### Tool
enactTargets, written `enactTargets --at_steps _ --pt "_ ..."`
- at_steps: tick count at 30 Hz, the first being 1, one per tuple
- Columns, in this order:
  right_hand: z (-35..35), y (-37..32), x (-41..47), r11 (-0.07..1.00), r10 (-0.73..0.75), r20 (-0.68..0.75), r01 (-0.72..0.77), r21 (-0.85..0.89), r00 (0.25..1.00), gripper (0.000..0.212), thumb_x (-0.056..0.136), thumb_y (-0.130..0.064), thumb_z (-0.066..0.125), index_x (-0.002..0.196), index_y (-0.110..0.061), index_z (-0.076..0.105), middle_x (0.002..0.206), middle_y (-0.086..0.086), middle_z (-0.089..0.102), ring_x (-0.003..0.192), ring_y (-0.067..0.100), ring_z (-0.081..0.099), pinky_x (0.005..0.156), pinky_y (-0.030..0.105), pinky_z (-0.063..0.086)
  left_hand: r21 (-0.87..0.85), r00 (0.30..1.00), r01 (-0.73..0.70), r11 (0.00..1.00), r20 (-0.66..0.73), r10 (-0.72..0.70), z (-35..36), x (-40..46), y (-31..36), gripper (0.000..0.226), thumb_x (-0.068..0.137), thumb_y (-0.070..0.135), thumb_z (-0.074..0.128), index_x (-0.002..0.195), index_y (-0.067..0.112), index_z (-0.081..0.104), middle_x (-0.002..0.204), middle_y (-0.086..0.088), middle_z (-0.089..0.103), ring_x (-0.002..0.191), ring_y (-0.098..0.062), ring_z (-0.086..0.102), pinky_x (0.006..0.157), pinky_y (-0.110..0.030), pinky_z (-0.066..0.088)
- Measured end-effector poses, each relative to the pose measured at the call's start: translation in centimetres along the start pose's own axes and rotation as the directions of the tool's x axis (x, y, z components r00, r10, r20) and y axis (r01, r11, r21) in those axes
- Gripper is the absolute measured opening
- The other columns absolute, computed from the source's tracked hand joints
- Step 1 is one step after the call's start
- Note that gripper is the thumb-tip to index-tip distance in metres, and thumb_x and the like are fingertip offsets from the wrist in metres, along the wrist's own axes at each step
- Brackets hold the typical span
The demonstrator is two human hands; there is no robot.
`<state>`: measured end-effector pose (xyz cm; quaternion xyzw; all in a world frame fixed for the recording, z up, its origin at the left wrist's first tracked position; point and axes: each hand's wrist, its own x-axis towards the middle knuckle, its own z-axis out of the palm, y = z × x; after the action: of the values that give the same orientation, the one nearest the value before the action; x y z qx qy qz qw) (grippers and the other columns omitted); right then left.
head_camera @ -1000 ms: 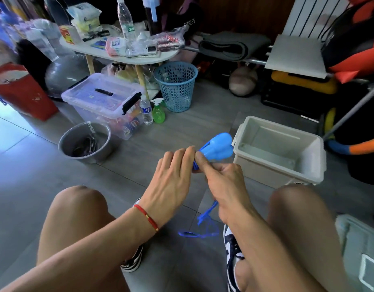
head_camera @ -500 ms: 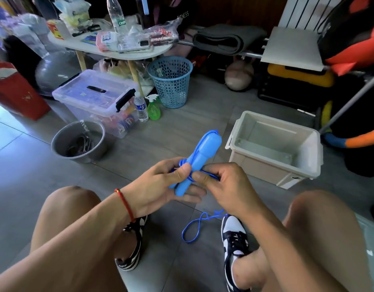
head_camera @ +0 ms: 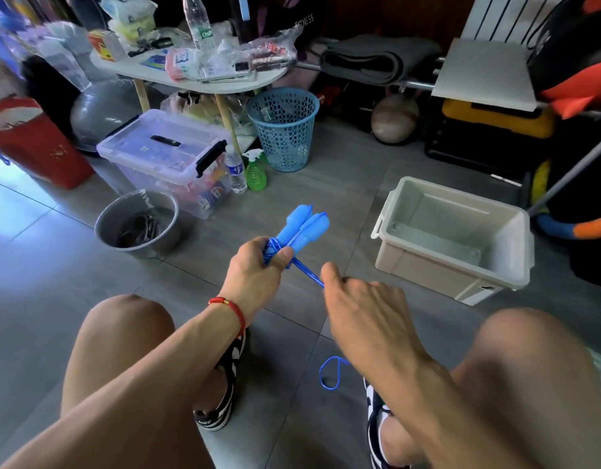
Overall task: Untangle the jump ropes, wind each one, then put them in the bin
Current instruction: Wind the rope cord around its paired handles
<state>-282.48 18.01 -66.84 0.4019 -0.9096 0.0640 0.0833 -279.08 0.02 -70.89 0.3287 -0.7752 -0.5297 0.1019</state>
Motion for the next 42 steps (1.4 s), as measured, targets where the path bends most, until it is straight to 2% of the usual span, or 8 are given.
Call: enactTargets --at_steps 5,9,15,23,29,34,39,42 --pt "-0.3 3.3 1.6 0.976 -0.217 -0.088 0.217 -0.008 0.972 0.025 0.079 -0.025 0.080 0.074 -0.021 0.056 0.055 -0.002 0.057 0.047 0.025 0.060 0.043 0.027 0.020 0.383 0.953 -0.286 0.878 0.206 0.221 0.3 -0.7 0.2 0.022 0.094 0.031 0.069 0.110 0.017 0.064 0.081 -0.003 0.063 0.071 -0.024 0.052 0.058 -0.015 0.037" --pt "0.2 4.8 1.8 0.969 -0.228 -0.079 0.234 0.079 0.970 0.019 0.088 -0.042 0.061 0.079 -0.025 0.065 0.063 -0.004 0.059 0.056 0.024 0.061 0.044 0.030 0.034 0.401 0.831 -0.438 0.804 0.523 0.192 0.1 -1.8 0.0 0.032 0.092 0.037 0.072 0.116 0.017 0.063 0.085 0.000 0.061 0.074 -0.018 0.052 0.062 -0.012 0.036" --pt "0.1 6.4 2.8 0.924 -0.126 0.124 0.071 0.375 0.984 0.019 0.084 -0.052 0.071 0.090 -0.034 0.066 0.077 -0.014 0.064 0.077 0.010 0.057 0.069 0.032 0.042 0.374 0.764 -0.592 0.714 0.544 0.348 0.8 -4.2 0.4 0.029 0.087 0.050 0.072 0.097 0.025 0.062 0.068 0.013 0.051 0.063 -0.001 0.048 0.058 -0.011 0.032" --pt "1.3 8.7 3.3 0.491 -0.262 0.309 -0.150 0.858 0.914 0.015 0.078 -0.026 0.082 0.089 -0.016 0.083 0.082 0.005 0.068 0.075 0.019 0.064 0.071 0.030 0.049 0.289 0.705 -0.656 0.697 0.566 0.428 0.4 -5.7 1.3 0.046 0.071 0.052 0.086 0.101 0.027 0.061 0.070 0.022 0.048 0.064 0.006 0.047 0.062 -0.008 0.031" --pt "2.3 9.1 2.9 0.169 -0.244 0.392 -0.359 0.918 0.887 0.017 0.081 -0.027 0.079 0.087 -0.013 0.072 0.066 0.002 0.064 0.063 0.016 0.056 0.058 0.024 0.046 0.208 0.743 -0.616 0.760 0.473 0.473 -0.8 -6.7 2.9 0.050 0.066 0.040 0.093 0.105 0.027 0.064 0.078 0.012 0.065 0.066 -0.007 0.058 0.063 -0.012 0.043" --pt "2.4 7.2 1.9 0.098 -0.207 0.397 -0.385 0.918 0.894 0.014 0.058 -0.033 0.075 0.071 -0.027 0.078 0.074 -0.003 0.068 0.069 0.009 0.059 0.068 0.023 0.048 -0.116 0.850 -0.344 0.932 0.384 0.361 -2.1 -6.4 3.4 0.082 0.068 0.014 0.094 0.134 0.030 0.049 0.099 -0.004 0.075 0.082 -0.033 0.070 0.081 -0.045 0.060" --pt "2.9 4.3 0.6 0.258 -0.195 0.337 -0.283 0.924 0.921 0.017 0.101 -0.023 0.060 0.098 -0.024 0.077 0.074 -0.007 0.062 0.061 0.002 0.048 0.063 0.016 0.039 -0.262 0.934 -0.160 0.952 0.270 0.232 -2.1 -5.4 2.6 0.035 0.083 0.005 0.080 0.117 0.007 0.070 0.080 0.000 0.074 0.067 -0.010 0.063 0.063 -0.023 0.052" --pt "2.7 2.7 0.0 0.388 -0.140 0.365 -0.288 0.875 0.921 0.020 0.104 -0.017 0.054 0.094 -0.019 0.071 0.058 -0.022 0.055 0.055 -0.003 0.049 0.061 0.013 0.036 -0.077 0.967 -0.162 0.984 0.189 0.174 -2.2 -4.3 1.7 0.037 0.073 0.025 0.085 0.108 0.020 0.074 0.089 -0.005 0.076 0.075 -0.011 0.065 0.074 -0.037 0.056"
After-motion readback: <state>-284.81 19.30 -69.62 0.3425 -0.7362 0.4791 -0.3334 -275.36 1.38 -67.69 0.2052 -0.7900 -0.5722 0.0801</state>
